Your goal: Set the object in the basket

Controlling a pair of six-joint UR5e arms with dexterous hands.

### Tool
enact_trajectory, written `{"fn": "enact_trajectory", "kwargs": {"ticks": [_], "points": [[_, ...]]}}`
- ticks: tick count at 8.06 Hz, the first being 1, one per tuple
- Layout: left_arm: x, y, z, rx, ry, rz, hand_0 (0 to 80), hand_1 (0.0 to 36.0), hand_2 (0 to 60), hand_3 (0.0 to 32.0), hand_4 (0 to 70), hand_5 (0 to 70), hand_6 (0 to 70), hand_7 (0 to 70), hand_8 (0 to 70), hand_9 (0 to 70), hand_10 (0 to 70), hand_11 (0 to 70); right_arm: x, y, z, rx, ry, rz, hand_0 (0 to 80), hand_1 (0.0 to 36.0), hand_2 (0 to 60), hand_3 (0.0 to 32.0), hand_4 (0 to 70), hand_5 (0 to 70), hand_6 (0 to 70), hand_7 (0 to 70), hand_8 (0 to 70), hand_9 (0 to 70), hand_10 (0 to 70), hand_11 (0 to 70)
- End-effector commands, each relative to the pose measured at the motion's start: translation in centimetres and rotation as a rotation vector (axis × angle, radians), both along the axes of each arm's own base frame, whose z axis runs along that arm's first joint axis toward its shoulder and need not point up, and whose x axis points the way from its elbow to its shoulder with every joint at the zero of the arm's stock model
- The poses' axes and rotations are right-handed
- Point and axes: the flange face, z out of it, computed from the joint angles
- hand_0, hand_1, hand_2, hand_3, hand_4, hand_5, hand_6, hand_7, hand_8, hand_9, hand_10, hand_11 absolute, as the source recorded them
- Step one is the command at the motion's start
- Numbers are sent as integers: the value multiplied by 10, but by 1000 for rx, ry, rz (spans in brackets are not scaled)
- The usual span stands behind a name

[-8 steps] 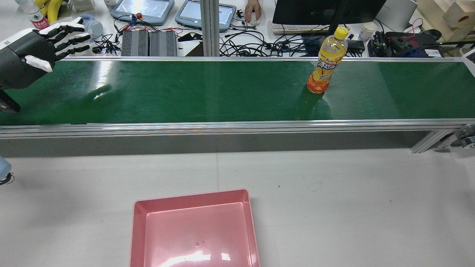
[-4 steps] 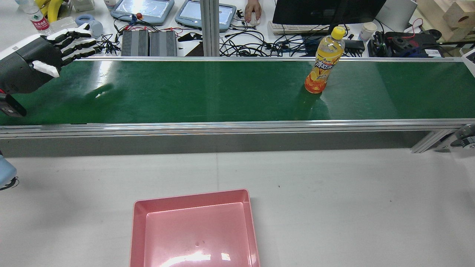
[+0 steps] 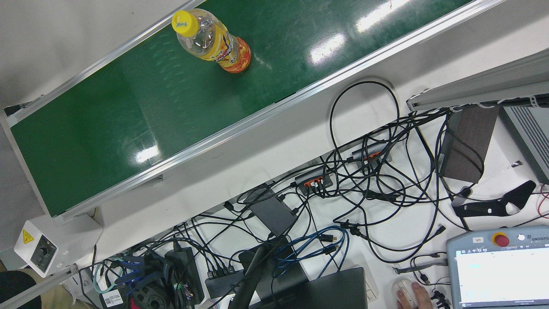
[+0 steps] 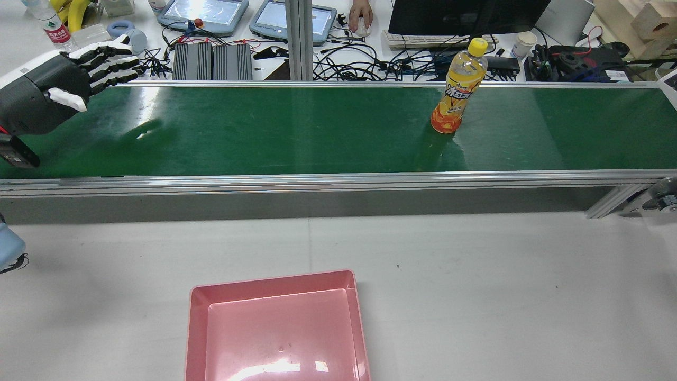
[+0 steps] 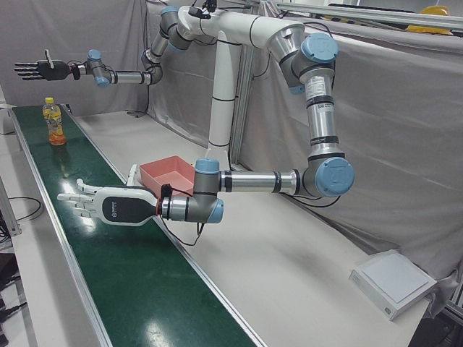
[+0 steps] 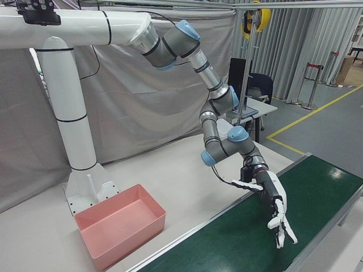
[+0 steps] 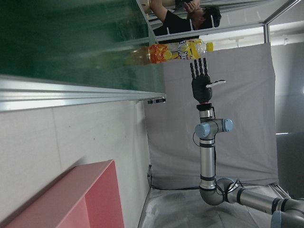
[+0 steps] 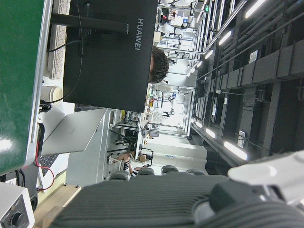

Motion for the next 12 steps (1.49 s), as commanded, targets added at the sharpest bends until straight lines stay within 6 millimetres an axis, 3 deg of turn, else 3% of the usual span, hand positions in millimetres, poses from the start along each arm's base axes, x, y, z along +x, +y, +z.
{"fn": "enact_trajectory", "kwargs": {"ticks": [1,12], "points": [[0,0,0,0,0,1,484,63,0,46,135,297,29,16,110,113,83,128,0,0,-1,1,-1,0,0,0,0,0,0,0,0,0,0,0,0,0],[0,0,-1,1,2,1,485,62,0,48,131,298,25,16,108,109,83,128,0,0,-1,1,-1,0,0,0,0,0,0,0,0,0,0,0,0,0]]}}
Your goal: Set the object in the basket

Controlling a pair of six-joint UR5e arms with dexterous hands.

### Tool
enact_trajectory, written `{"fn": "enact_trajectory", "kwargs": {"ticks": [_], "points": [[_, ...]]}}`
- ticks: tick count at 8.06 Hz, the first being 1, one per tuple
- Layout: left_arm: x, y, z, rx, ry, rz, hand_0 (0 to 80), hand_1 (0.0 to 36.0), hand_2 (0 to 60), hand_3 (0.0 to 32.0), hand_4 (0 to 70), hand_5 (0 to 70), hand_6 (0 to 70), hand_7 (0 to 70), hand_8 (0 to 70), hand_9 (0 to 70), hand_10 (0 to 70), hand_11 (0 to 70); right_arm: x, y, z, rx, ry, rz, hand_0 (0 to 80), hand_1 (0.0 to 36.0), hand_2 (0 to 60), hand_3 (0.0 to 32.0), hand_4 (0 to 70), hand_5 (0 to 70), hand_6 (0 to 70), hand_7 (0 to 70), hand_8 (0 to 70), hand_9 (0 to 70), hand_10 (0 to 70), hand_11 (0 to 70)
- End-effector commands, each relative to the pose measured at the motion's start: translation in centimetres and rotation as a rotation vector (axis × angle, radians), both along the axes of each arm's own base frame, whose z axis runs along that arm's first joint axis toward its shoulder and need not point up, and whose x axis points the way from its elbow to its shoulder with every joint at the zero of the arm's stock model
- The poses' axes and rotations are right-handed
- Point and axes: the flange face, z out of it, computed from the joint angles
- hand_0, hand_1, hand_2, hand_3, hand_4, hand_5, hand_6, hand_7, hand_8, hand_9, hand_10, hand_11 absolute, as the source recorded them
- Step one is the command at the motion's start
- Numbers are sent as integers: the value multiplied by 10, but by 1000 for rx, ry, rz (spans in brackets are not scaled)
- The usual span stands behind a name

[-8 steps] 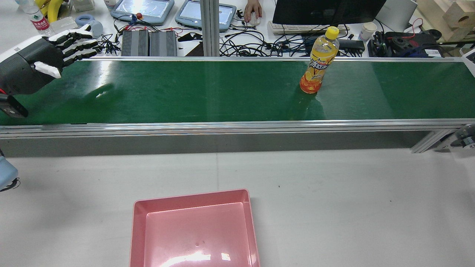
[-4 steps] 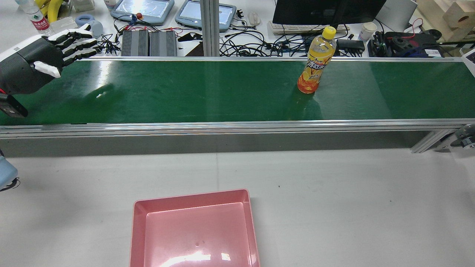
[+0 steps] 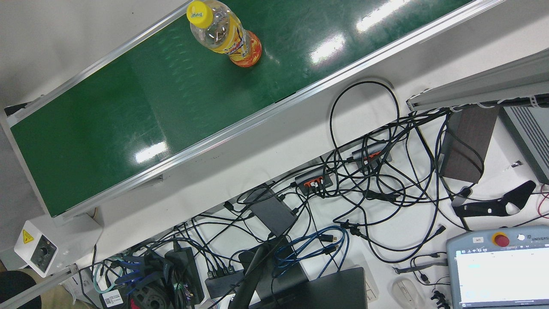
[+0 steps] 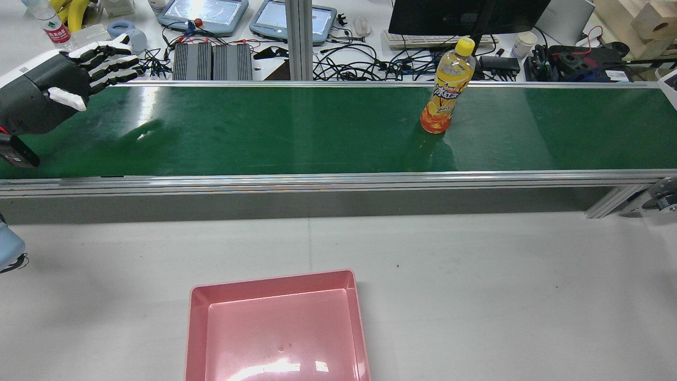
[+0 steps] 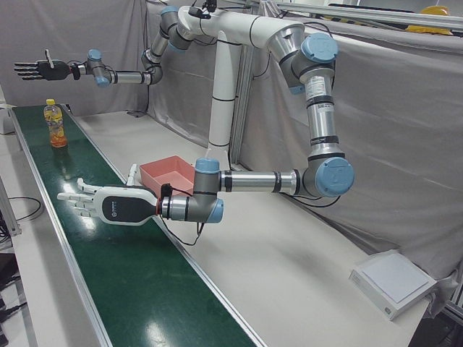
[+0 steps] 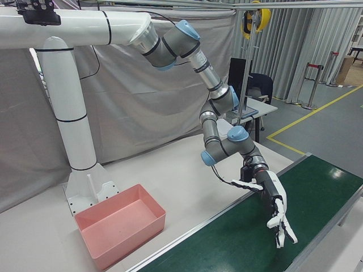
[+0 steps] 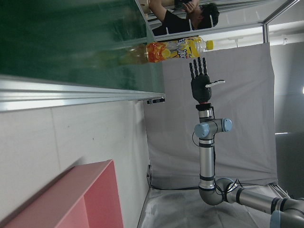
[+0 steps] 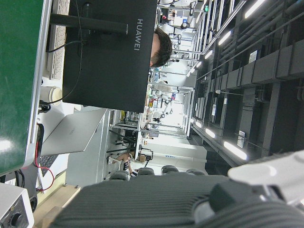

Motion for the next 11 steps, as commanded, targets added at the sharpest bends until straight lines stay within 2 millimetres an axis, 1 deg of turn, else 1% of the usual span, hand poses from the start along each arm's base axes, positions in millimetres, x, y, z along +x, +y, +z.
{"fn": "enact_trajectory", "kwargs": {"ticks": [1,4,9,11], "points": [[0,0,0,0,0,0,485,63,0,44,133,301,28,17,106,107,83,129,0,0,0,0,0,0,0,0,0,0,0,0,0,0,0,0,0,0],[0,0,0,0,0,0,488,64,0,50,135,297,25,16,105,106,84,130,0,0,0,0,0,0,0,0,0,0,0,0,0,0,0,0,0,0],[1,0,-1,1,1,1,487,62,0,44,139,299,28,16,109,111,86,132,0,0,0,0,0,0,0,0,0,0,0,0,0,0,0,0,0,0],[1,0,-1,1,1,1,488,64,0,52,136,296,27,15,105,106,85,131,0,0,0,0,1,0,0,0,0,0,0,0,0,0,0,0,0,0]]}}
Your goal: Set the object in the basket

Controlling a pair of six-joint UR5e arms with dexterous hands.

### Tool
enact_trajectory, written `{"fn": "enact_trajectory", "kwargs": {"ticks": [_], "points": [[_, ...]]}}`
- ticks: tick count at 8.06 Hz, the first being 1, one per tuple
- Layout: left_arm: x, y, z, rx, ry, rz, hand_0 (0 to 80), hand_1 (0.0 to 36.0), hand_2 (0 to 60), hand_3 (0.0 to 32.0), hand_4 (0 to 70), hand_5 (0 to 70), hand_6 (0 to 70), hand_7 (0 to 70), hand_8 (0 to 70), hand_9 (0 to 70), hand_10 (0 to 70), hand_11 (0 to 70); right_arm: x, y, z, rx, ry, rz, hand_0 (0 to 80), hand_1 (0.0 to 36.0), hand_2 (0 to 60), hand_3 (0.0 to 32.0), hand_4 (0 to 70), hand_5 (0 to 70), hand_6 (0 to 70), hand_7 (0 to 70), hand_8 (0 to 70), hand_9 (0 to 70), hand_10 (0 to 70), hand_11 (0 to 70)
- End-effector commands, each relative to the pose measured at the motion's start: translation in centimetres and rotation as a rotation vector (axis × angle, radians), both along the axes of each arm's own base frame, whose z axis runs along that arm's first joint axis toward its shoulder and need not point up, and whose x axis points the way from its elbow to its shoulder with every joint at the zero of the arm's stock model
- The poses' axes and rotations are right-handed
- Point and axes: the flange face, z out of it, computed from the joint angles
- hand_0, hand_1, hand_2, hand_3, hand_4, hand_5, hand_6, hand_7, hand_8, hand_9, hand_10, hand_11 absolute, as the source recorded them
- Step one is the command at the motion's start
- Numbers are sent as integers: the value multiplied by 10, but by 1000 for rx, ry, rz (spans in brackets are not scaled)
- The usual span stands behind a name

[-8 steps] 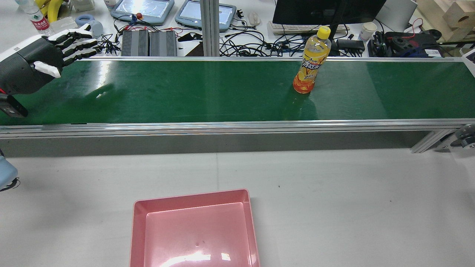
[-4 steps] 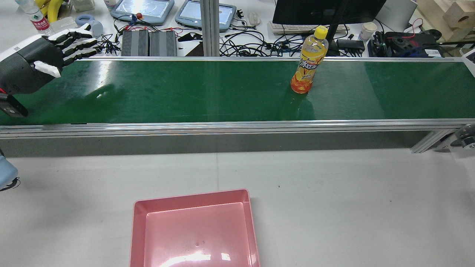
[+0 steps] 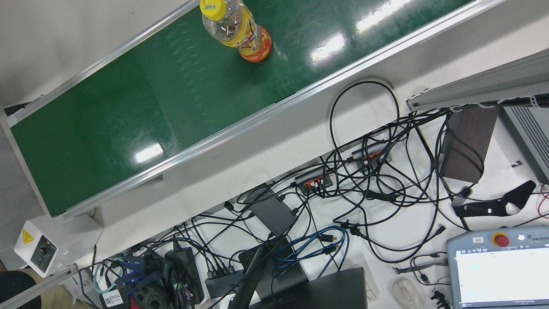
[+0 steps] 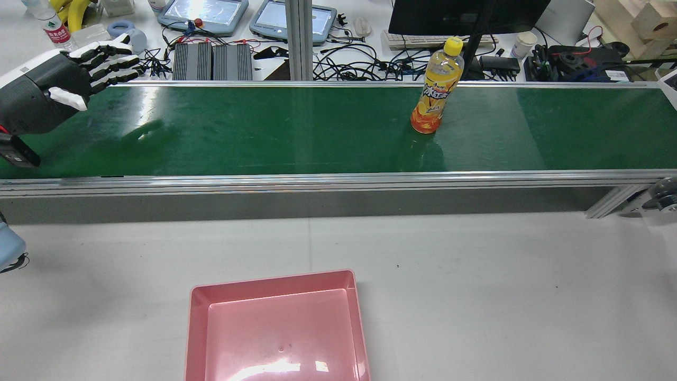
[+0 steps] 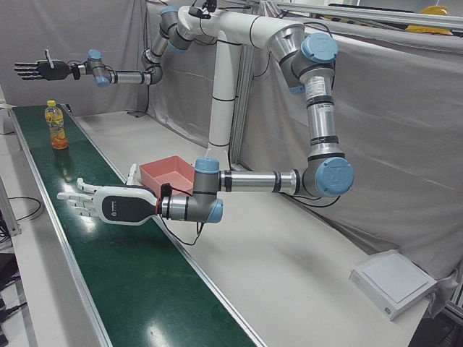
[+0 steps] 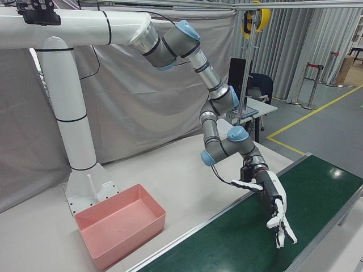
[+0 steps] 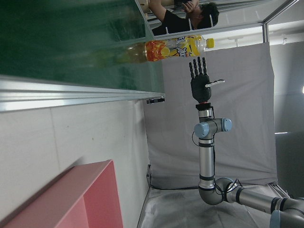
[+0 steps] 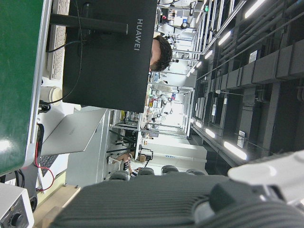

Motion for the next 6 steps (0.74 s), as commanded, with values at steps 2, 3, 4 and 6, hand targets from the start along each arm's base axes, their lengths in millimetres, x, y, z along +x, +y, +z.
{"fn": "enact_trajectory", "kwargs": {"ticks": [2,3,4,6], "points": [[0,0,0,0,0,-1,486,65,0,48,136,296,27,17,106,105,85,131,0,0,0,0,0,0,0,0,0,0,0,0,0,0,0,0,0,0],[0,0,0,0,0,1,486,67,0,48,135,297,27,15,107,107,85,131,0,0,0,0,0,0,0,0,0,0,0,0,0,0,0,0,0,0],[0,0,0,0,0,1,484,67,0,48,134,299,28,16,109,110,85,132,0,0,0,0,2,0,0,0,0,0,0,0,0,0,0,0,0,0],[0,0,0,0,0,1,485,67,0,48,136,296,28,15,105,106,85,132,0,0,0,0,2,0,0,0,0,0,0,0,0,0,0,0,0,0]]}}
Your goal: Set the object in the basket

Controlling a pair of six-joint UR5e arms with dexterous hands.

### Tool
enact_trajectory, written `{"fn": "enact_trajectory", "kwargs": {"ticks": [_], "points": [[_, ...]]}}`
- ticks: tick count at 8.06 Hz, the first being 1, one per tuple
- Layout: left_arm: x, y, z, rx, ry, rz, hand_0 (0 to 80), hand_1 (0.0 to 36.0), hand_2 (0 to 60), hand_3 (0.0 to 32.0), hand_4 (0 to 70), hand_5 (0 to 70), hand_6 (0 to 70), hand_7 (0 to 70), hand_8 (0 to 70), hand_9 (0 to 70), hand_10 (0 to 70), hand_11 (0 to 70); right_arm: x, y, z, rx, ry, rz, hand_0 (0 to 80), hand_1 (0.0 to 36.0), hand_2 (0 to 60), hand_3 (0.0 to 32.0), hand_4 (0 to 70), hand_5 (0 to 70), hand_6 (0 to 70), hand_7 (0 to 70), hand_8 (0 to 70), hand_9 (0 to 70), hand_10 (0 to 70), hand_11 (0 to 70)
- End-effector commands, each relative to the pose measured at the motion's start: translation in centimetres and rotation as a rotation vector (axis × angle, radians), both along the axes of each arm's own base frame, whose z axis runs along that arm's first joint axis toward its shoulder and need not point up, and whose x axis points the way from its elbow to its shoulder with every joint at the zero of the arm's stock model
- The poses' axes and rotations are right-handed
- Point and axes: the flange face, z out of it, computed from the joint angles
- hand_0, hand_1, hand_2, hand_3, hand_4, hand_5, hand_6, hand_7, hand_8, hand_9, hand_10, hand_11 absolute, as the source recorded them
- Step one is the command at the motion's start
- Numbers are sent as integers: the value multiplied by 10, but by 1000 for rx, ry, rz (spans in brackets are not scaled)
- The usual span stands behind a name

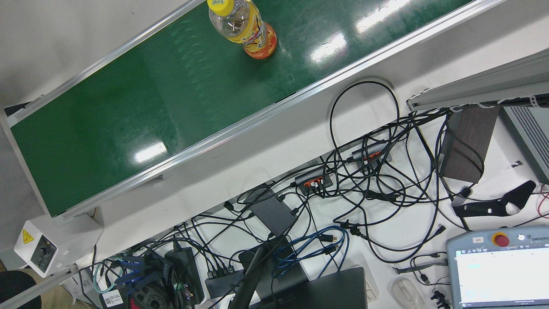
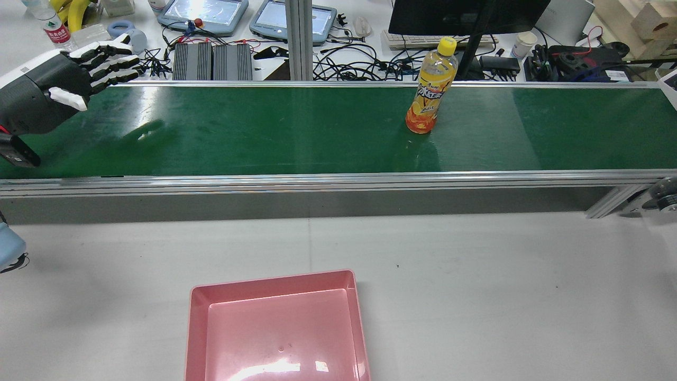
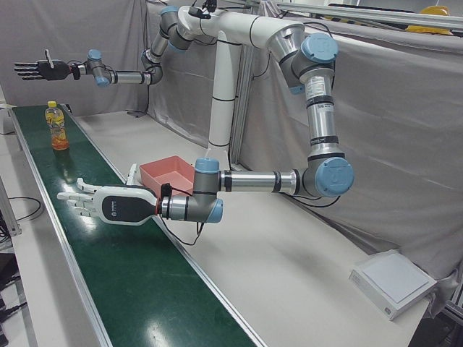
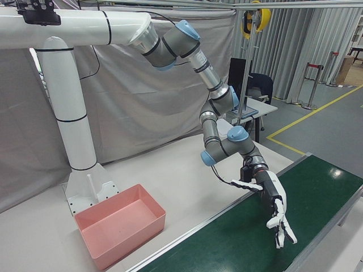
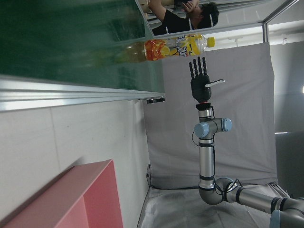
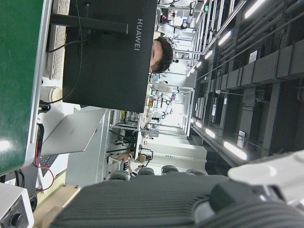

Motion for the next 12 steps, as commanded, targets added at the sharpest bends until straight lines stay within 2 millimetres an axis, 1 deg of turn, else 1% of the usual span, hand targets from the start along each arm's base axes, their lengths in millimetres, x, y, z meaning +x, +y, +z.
{"fn": "enact_trajectory", "kwargs": {"ticks": [1,3,6,7,9,10,12], "points": [[0,0,0,0,0,0,485,67,0,50,134,298,27,16,105,105,84,130,0,0,0,0,1,0,0,0,0,0,0,0,0,0,0,0,0,0],[0,0,0,0,0,0,485,62,0,46,135,299,29,15,108,108,82,127,0,0,0,0,-1,0,0,0,0,0,0,0,0,0,0,0,0,0],[0,0,-1,1,1,0,484,66,0,40,138,303,31,18,108,110,84,131,0,0,0,0,-1,0,0,0,0,0,0,0,0,0,0,0,0,0],[1,-1,-3,3,0,0,485,63,0,40,136,299,30,16,108,109,83,128,0,0,0,0,-1,0,0,0,0,0,0,0,0,0,0,0,0,0],[1,-1,-3,3,0,0,484,64,0,46,138,295,29,15,105,106,82,128,0,0,0,0,1,0,0,0,0,0,0,0,0,0,0,0,0,0],[1,-1,-3,3,2,0,484,64,0,42,137,298,29,17,109,111,81,126,0,0,0,0,1,0,0,0,0,0,0,0,0,0,0,0,0,0],[1,-1,-3,3,0,0,484,64,0,46,137,297,28,15,106,106,80,124,0,0,0,0,-1,0,0,0,0,0,0,0,0,0,0,0,0,0]]}}
